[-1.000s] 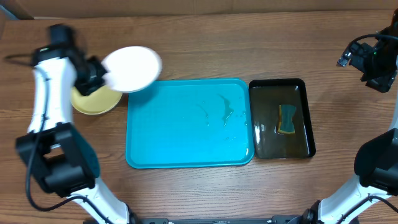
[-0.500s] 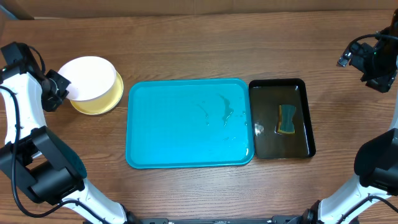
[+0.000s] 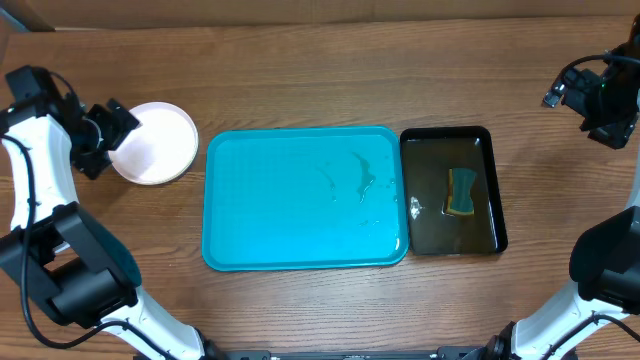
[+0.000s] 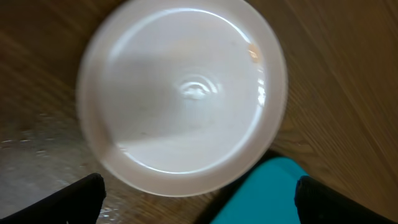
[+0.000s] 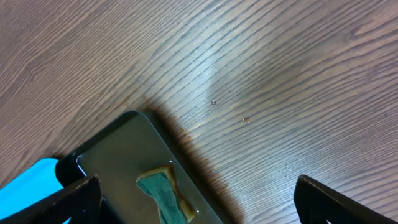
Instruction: Clean dirty plates on tray and stack at the side
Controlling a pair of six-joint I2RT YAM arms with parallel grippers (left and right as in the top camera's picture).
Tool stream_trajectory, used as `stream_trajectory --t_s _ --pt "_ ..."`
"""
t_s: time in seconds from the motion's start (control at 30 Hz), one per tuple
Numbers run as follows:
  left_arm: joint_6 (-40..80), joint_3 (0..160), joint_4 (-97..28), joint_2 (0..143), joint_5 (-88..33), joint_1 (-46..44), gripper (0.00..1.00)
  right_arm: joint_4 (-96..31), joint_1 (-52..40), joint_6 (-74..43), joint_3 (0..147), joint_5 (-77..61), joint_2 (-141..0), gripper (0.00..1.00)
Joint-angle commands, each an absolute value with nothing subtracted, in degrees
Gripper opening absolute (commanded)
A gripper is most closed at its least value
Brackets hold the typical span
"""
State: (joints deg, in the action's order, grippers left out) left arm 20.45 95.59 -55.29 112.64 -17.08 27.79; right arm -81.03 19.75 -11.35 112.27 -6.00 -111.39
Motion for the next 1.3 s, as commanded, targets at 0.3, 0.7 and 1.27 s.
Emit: stream_trajectory --t_s 0.3,0.7,1.27 --pt "14.79 95.20 -55.46 111.26 -21.89 18.81 1.00 -80.90 19.86 -11.62 112.75 -6.04 -110.59 1.00" --pt "14.79 95.20 -55.46 111.26 -21.87 18.33 1.00 -80.90 19.86 -11.62 112.75 -6.04 -110.59 1.00" --pt "14.79 95.20 -55.44 111.26 -21.87 18.33 1.00 -80.09 6.92 -11.62 112.75 -6.04 -90.48 1.00"
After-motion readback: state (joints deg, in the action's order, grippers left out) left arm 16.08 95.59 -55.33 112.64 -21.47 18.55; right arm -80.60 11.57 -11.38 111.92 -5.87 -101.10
